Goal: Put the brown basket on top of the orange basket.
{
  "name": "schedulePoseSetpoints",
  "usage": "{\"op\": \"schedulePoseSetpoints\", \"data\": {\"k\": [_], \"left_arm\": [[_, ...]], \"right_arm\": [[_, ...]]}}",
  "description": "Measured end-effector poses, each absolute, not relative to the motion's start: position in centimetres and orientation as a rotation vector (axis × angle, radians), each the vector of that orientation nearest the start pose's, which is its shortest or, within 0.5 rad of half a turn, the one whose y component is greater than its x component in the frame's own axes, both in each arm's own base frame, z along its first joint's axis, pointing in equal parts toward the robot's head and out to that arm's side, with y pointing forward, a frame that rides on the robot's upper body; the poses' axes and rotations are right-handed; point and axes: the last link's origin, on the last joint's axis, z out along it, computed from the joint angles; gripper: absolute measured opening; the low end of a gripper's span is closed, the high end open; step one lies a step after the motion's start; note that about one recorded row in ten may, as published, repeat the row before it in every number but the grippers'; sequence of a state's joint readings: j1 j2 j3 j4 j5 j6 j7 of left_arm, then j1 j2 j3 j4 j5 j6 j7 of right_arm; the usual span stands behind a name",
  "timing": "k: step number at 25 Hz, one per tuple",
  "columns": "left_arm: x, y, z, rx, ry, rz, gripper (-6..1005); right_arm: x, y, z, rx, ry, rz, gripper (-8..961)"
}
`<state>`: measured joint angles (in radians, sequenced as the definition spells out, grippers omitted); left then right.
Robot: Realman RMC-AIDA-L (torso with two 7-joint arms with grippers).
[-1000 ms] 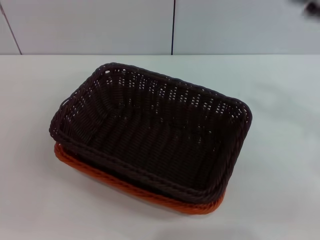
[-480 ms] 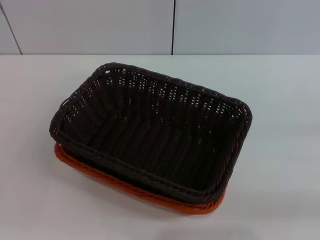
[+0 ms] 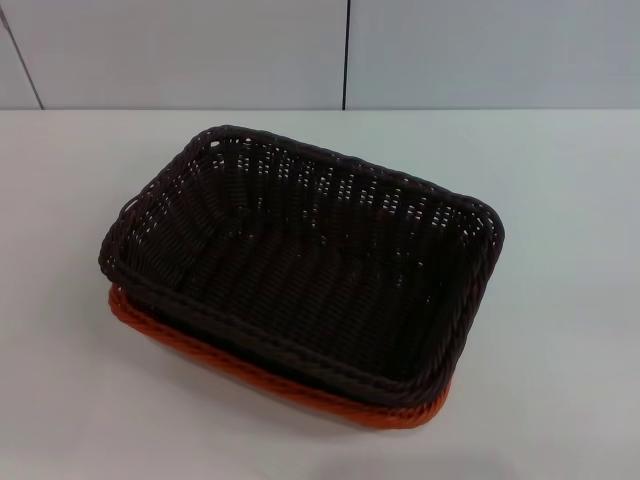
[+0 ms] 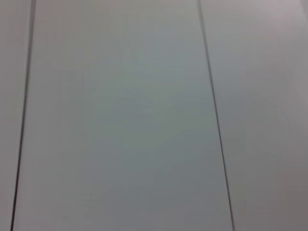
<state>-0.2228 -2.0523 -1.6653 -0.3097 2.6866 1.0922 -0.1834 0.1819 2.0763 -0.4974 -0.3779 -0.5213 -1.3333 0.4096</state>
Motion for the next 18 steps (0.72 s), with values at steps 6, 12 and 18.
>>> {"op": "schedulePoseSetpoints", "data": {"k": [6, 12, 18], "left_arm": [[-40.9, 28.4, 8.4, -1.053, -0.642, -0.599, 762], [-41.3, 27.9, 8.5, -1.030, -0.645, -0.593, 762], [-42.0, 27.3, 8.7, -0.998, -0.662, -0.579, 762]], "right_arm": [[40.8, 23.2, 12.6, -0.875, 0.356, 0.628, 649], [40.6, 23.2, 12.3, -0.863, 0.360, 0.638, 648], [40.9, 23.0, 12.1, -0.832, 0.384, 0.636, 647]]}}
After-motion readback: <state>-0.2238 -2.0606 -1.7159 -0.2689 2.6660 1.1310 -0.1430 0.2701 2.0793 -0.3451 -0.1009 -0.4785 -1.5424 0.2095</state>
